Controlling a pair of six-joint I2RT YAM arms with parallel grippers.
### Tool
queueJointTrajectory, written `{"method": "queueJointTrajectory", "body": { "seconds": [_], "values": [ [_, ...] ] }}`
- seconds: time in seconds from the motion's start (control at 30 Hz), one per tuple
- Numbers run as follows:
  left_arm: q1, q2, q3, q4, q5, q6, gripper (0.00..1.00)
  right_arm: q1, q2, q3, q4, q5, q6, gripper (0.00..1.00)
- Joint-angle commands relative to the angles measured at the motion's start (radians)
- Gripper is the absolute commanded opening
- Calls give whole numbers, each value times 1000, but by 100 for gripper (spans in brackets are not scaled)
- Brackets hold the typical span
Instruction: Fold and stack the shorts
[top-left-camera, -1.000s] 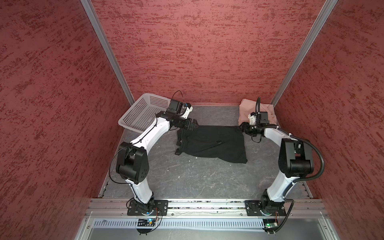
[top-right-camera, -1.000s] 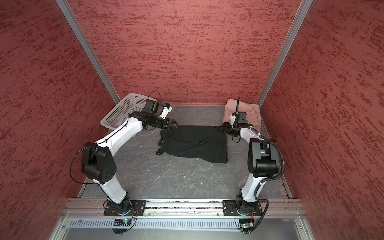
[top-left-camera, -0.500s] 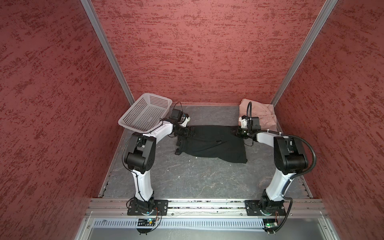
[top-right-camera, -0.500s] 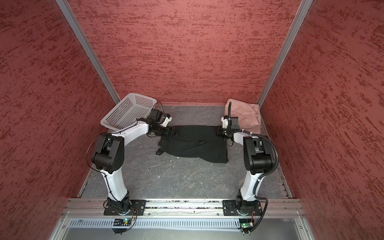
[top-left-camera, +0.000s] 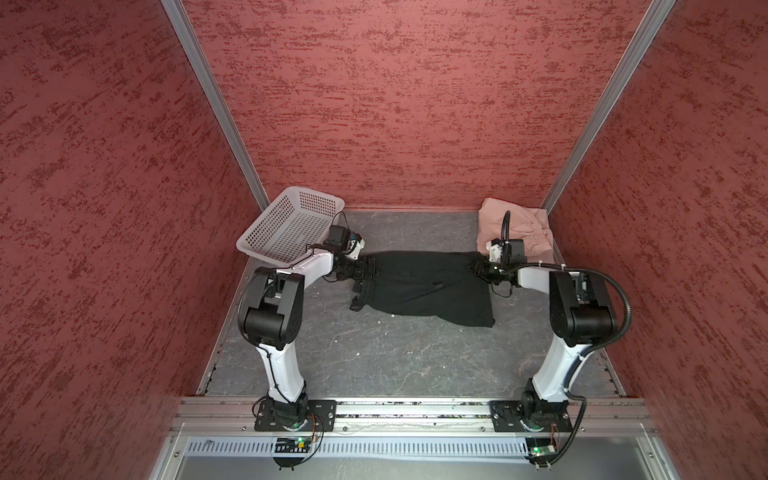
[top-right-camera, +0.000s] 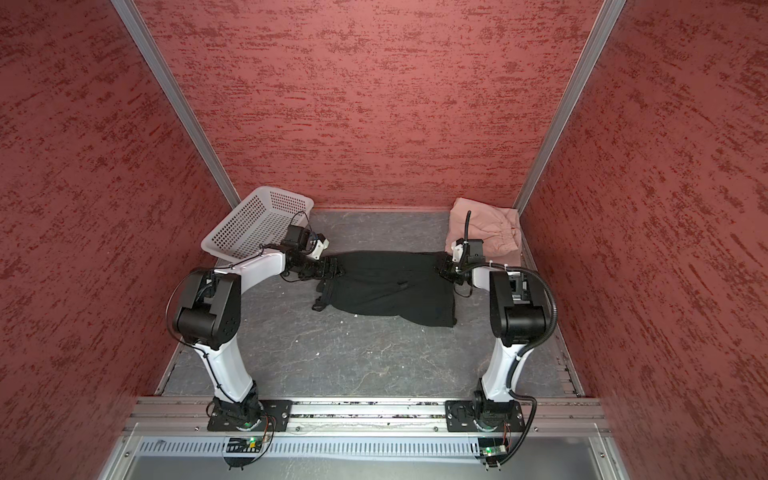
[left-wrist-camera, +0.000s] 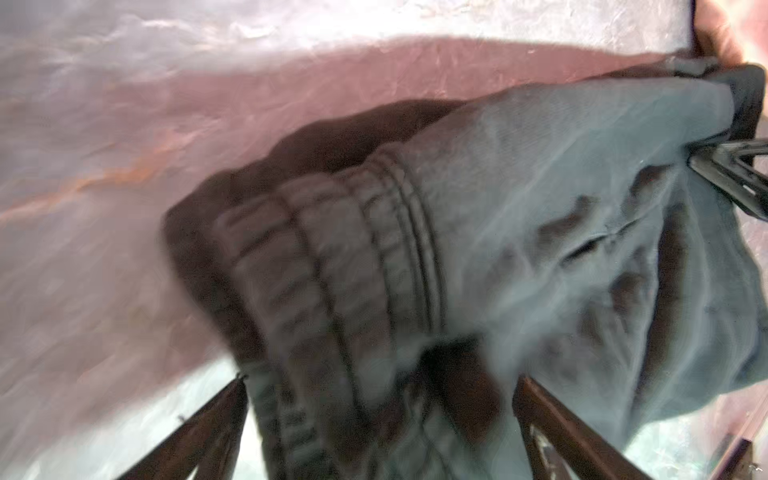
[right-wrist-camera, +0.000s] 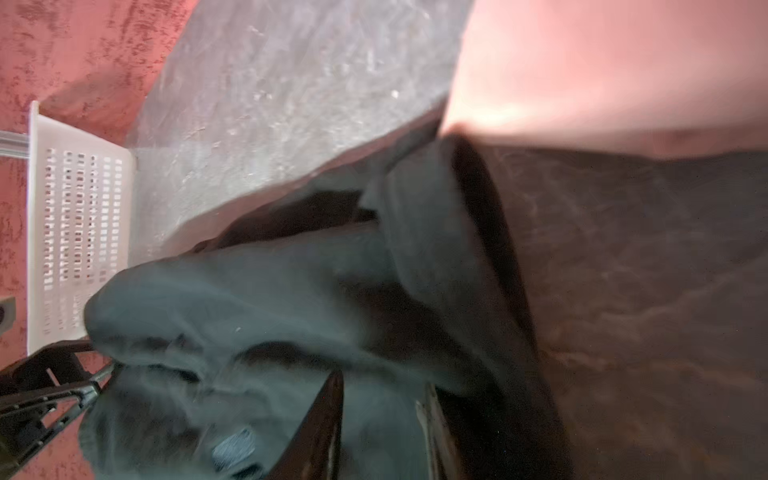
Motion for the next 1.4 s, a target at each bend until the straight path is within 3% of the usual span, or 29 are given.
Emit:
{"method": "queueJointTrajectory", "body": {
  "seconds": [0.0, 0.13, 0.37, 0.67, 1.0, 1.37],
  "values": [
    [-7, -155, 86, -122, -54, -51, 99, 40, -147, 30, -87, 10, -56, 41],
    [72, -237, -6, -149, -8, -145, 99, 151, -218, 32, -169, 58, -128, 51],
    [225, -398, -275, -52, 195, -294, 99, 574, -211, 118, -262, 377, -395, 67],
    [373, -779, -386, -141, 72, -316, 99, 929, 3, 265, -144, 727, -582, 89],
    [579, -946, -497, -137, 257, -308, 99, 1023, 196, 387, -93, 914, -701, 99],
    [639, -988, -525, -144, 331, -294, 99, 1055, 329, 463, -68, 996, -802, 99]
  ]
}}
